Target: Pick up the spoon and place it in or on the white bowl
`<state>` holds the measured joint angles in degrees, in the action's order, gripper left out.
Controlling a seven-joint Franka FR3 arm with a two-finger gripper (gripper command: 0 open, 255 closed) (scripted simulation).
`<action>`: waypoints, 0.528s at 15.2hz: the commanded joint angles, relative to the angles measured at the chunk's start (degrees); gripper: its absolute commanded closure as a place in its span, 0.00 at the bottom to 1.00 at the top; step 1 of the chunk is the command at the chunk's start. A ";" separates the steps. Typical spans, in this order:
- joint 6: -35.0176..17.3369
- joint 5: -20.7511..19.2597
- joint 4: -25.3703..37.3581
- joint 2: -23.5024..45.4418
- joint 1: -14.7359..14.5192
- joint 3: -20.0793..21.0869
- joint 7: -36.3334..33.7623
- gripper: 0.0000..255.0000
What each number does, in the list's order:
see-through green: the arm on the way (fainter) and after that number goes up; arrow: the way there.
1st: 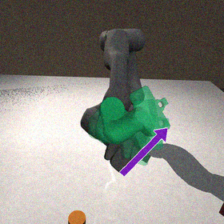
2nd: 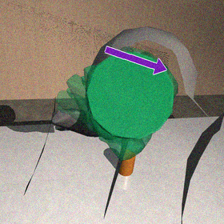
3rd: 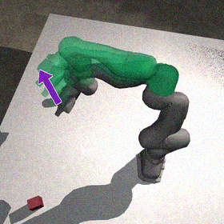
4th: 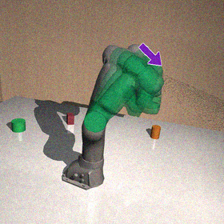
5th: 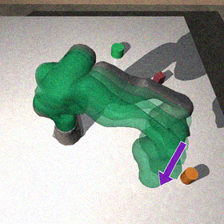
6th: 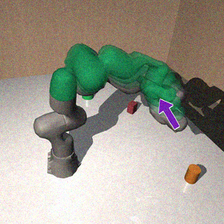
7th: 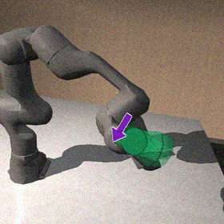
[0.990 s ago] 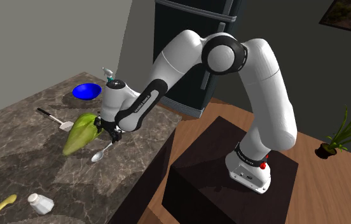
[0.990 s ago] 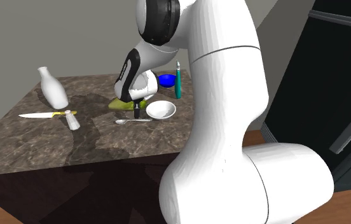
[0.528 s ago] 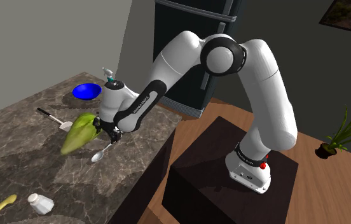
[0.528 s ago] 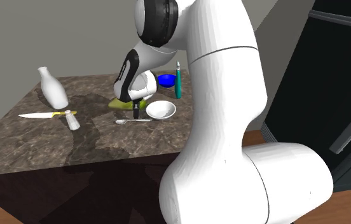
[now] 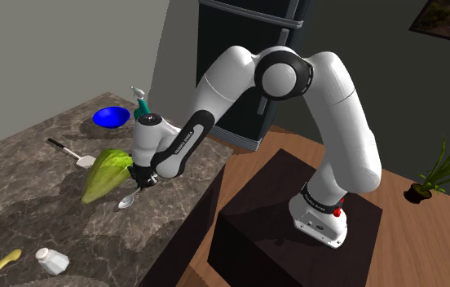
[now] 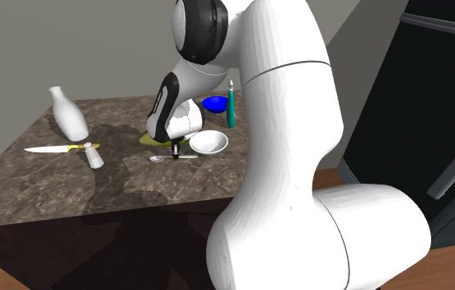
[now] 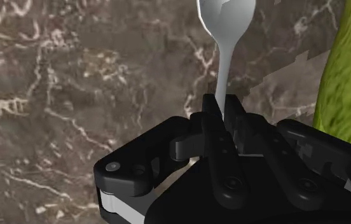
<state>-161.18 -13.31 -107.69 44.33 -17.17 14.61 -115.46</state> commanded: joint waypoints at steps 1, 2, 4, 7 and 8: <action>-0.01 -0.02 -0.08 0.20 -0.08 0.00 -0.03 1.00; 0.09 0.00 0.08 0.26 -0.07 0.02 0.01 1.00; 1.33 0.20 1.68 0.61 0.59 0.35 0.82 1.00; 2.58 0.60 0.88 -1.39 1.12 1.01 0.99 1.00; 3.01 0.75 0.63 -2.05 1.30 1.24 1.06 1.00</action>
<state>-158.47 -12.70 -106.57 43.04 -16.14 15.62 -114.52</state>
